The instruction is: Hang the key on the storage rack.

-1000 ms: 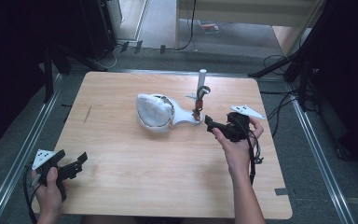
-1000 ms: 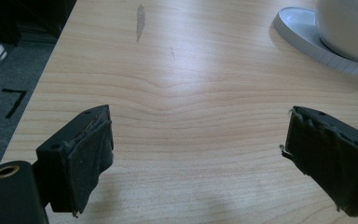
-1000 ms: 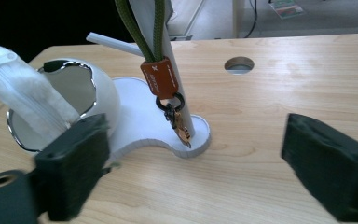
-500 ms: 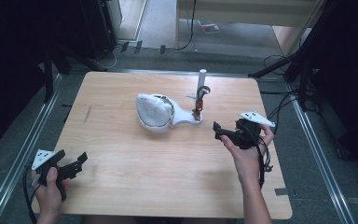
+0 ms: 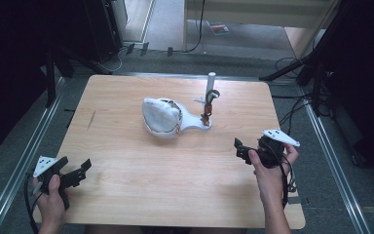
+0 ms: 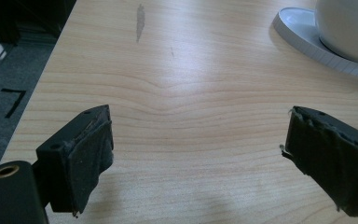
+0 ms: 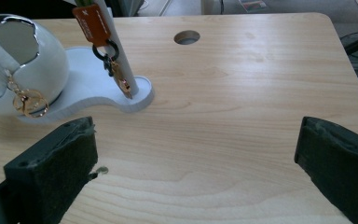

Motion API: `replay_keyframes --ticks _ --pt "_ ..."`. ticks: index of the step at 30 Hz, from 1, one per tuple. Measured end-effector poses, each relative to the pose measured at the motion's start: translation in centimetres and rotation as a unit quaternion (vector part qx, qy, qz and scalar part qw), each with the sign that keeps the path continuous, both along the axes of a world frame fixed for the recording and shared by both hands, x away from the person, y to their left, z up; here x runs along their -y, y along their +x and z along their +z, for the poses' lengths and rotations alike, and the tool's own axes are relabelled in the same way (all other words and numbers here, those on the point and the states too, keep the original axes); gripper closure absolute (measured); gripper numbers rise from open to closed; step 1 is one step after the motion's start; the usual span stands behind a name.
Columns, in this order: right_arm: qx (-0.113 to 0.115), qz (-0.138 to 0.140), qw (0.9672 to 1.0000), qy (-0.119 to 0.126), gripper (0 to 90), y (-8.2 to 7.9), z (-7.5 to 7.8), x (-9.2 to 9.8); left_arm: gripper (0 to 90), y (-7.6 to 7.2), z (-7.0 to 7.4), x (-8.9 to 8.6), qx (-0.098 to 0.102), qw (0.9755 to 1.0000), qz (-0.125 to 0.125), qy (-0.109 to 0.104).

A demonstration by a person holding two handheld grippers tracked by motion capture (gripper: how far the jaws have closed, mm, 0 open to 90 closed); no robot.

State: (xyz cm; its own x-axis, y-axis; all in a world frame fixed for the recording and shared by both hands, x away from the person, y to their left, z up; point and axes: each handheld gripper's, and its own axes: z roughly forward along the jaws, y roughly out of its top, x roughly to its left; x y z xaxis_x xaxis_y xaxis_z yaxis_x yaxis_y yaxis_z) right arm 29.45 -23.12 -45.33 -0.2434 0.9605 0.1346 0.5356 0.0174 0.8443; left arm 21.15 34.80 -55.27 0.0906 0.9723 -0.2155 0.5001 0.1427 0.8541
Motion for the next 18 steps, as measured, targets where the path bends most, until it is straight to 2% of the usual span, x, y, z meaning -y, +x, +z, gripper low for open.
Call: replay_keyframes --ticks 18 --pt "-0.001 -0.025 0.9996 -0.011 0.0 -2.5 -2.3 3.7 8.1 0.0 0.0 0.0 0.0 1.0 0.0 -0.001"
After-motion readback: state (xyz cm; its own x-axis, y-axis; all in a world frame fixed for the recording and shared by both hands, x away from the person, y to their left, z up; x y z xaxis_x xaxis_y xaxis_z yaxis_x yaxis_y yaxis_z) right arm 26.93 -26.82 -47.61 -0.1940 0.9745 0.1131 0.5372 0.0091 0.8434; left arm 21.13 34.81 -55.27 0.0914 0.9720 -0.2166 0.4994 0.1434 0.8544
